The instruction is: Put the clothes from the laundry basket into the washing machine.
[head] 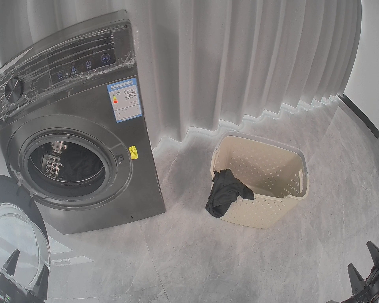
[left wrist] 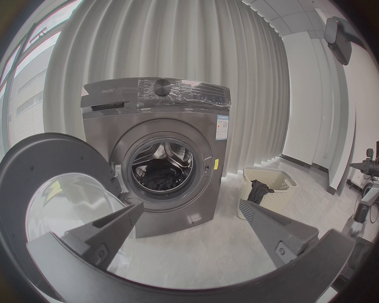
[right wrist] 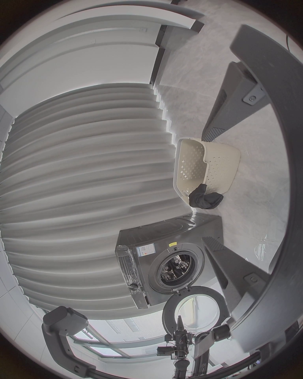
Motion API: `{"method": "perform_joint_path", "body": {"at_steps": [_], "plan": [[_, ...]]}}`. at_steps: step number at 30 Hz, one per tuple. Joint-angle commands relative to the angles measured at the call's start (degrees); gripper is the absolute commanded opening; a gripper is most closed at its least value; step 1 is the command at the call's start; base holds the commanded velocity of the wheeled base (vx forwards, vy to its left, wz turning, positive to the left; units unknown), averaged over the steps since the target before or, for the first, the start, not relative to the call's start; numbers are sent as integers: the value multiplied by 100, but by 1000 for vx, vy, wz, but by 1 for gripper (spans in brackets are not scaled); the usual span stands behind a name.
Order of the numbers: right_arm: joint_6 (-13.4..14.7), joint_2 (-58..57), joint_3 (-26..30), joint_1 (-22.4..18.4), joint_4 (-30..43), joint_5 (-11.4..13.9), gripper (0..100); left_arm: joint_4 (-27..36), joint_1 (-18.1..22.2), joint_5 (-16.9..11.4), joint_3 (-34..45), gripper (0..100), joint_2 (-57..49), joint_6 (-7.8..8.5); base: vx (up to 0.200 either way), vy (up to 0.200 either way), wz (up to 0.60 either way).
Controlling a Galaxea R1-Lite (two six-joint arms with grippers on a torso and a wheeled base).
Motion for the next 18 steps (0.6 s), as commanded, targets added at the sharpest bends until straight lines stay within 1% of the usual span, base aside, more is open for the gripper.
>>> {"method": "perform_joint_path", "body": {"at_steps": [1, 2, 8, 13, 18], "plan": [[-1, -61, 101, 4, -2, 12, 100, -2, 0, 1, 101, 100, 20, -4, 0, 0, 0], [-1, -61, 101, 4, -2, 12, 100, -2, 0, 1, 101, 100, 20, -4, 0, 0, 0], [8, -61, 101, 4, -2, 3, 100, -2, 0, 1, 101, 100, 20, -4, 0, 0, -600], [8, -53, 101, 4, -2, 3, 100, -2, 0, 1, 101, 100, 20, -13, 0, 0, 0], [8, -53, 101, 4, -2, 12, 100, -2, 0, 1, 101, 100, 20, -4, 200, 0, 0]]}}
